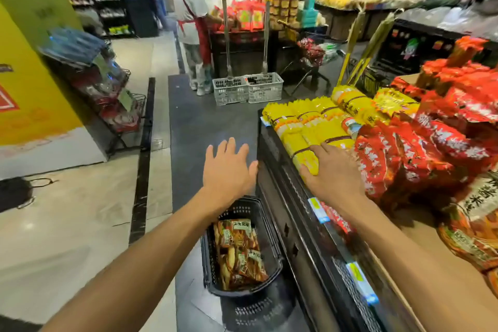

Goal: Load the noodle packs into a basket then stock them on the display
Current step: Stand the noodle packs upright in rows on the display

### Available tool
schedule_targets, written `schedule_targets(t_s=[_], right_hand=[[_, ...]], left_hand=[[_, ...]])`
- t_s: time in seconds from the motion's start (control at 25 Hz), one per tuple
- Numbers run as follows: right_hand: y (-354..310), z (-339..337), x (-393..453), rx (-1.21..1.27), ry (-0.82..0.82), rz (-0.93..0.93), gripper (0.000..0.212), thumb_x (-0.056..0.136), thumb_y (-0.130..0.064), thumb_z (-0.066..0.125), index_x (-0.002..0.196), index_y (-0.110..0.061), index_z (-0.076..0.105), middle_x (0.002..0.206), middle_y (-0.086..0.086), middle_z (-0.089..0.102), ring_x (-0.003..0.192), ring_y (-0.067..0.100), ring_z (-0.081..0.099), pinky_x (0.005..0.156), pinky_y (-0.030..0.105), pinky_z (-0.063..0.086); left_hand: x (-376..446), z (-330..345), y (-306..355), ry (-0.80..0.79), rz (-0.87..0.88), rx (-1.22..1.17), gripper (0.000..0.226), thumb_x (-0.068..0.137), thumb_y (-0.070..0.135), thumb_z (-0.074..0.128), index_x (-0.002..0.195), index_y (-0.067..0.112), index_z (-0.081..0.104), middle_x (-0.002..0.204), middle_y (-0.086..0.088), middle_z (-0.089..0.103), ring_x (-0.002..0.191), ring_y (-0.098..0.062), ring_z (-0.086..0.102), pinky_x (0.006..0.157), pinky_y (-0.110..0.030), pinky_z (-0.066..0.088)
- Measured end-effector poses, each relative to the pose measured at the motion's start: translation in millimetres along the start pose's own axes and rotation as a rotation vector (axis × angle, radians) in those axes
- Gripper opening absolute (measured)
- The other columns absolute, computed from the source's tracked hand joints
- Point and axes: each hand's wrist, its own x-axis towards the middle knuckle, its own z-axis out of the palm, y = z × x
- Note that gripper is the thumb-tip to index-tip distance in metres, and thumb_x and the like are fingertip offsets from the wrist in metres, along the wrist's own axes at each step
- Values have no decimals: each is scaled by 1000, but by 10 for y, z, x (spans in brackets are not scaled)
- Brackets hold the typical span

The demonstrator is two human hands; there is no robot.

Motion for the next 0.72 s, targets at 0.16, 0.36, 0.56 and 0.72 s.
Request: schedule_targets(t_s=[0.16, 0.36, 0.56, 0.72], right_hand=[[-595, 472, 182, -22, -80, -92, 62, 92, -54, 55, 137, -12, 58, 137, 15, 61, 129, 37, 53, 110, 48, 38], [-1057, 1216, 268, -64, -217, -138, 67, 89, -55, 55, 138, -10, 58, 140, 18, 60, 129, 38, 55, 110, 51, 43], [-1030, 1787, 381, -112, -321, -126, 69, 88, -58, 52, 139, -12, 58, 141, 17, 60, 129, 37, 56, 109, 52, 44], [-778, 2383, 492, -110, -427, -77, 68, 88, -59, 50, 137, -11, 59, 138, 17, 62, 127, 38, 57, 107, 53, 45]], left_hand=[[-73, 273, -795, -80, -99, -21, 61, 103, 56, 29, 157, 27, 29, 167, -10, 20, 155, -28, 15, 125, -52, 11], [-31, 760, -1602, -198, -170, 4, 64, 104, 57, 24, 160, 27, 22, 168, -9, 16, 155, -28, 12, 125, -52, 10], [287, 1221, -1824, -270, -148, 24, 63, 104, 57, 21, 161, 28, 19, 169, -8, 12, 156, -27, 9, 125, -52, 8], [634, 1717, -1756, -355, -101, 54, 63, 105, 55, 20, 161, 27, 19, 169, -8, 12, 156, -27, 8, 125, -52, 7]])
